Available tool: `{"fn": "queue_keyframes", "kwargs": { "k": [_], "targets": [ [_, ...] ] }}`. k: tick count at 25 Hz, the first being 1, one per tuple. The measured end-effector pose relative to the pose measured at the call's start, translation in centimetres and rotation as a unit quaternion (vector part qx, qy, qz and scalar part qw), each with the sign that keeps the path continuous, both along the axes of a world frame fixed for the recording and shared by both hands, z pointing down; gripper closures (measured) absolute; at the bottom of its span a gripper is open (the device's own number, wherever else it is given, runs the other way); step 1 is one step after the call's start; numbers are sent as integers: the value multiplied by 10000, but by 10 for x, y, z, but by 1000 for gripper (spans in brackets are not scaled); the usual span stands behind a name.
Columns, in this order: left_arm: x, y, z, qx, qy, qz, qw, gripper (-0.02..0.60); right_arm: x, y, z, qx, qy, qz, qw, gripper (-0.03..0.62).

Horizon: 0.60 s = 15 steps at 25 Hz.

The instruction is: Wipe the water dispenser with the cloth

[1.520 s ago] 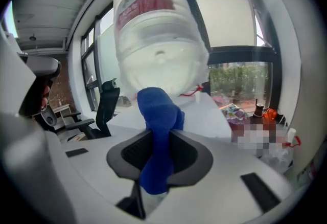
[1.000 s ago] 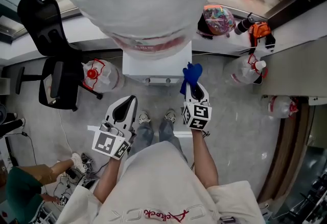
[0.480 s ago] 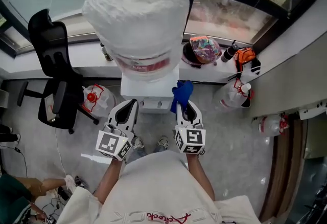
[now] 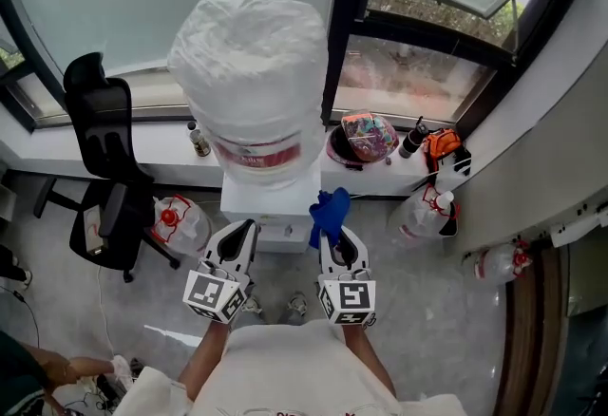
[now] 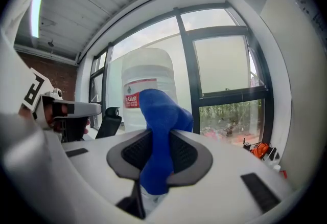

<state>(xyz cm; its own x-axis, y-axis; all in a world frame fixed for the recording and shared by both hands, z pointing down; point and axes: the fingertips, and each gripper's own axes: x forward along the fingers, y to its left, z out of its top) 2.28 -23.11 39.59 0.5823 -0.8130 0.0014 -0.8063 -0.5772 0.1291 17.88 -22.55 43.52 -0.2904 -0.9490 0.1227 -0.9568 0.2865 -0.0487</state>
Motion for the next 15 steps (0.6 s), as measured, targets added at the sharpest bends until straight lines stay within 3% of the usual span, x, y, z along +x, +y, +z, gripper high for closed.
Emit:
{"fn": "queue_keyframes", "kwargs": {
  "k": [9, 15],
  "targets": [
    [-3, 23, 6, -96, -42, 35, 9999, 571, 2, 36, 16, -172, -78, 81, 9998, 497],
    [-33, 66, 8, -60, -63, -8, 10000, 571, -25, 73, 16, -112, -24, 7, 9999, 497]
  ]
}}
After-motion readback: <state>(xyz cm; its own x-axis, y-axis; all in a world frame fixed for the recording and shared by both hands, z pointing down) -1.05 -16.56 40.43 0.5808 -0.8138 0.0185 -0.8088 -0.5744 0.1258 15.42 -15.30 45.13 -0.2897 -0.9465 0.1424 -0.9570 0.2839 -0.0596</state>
